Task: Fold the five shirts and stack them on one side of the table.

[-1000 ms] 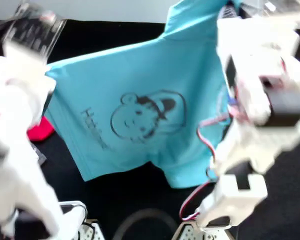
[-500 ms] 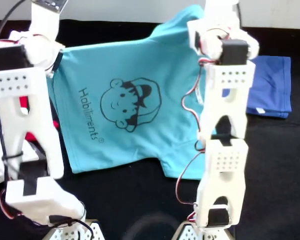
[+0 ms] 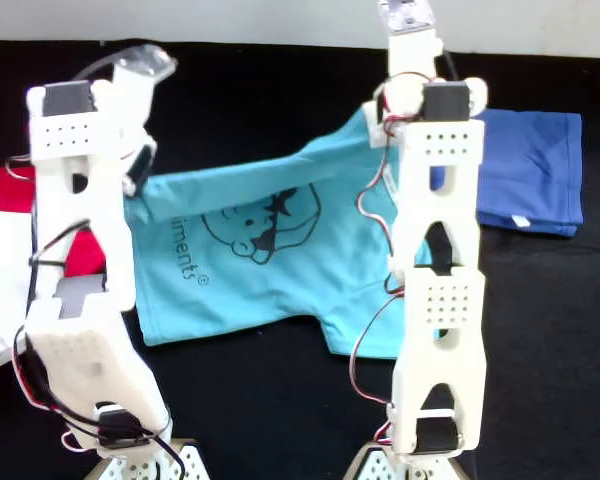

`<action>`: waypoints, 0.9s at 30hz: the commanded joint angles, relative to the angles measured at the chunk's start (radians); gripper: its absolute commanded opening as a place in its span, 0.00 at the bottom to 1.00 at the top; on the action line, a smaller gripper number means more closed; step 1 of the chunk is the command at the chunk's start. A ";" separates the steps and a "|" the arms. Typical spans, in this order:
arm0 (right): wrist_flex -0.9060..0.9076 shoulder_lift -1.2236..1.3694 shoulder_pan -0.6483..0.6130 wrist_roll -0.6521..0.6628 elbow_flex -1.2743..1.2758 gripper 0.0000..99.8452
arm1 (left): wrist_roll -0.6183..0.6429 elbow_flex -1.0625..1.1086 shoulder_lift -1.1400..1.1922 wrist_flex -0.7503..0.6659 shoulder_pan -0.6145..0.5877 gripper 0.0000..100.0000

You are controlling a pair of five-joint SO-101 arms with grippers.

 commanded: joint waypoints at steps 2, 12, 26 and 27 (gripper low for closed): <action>0.015 -0.024 0.024 -0.006 -0.004 0.01 | -0.009 -0.010 -0.001 0.081 0.005 0.01; 0.012 -0.386 0.021 -0.008 0.601 0.01 | -0.009 0.105 -0.128 0.115 -0.033 0.01; -0.200 -0.924 0.041 0.002 1.616 0.01 | -0.054 0.806 -0.464 -0.094 -0.030 0.01; -0.225 -0.960 0.041 0.002 1.682 0.01 | -0.054 0.839 -0.475 -0.117 -0.033 0.01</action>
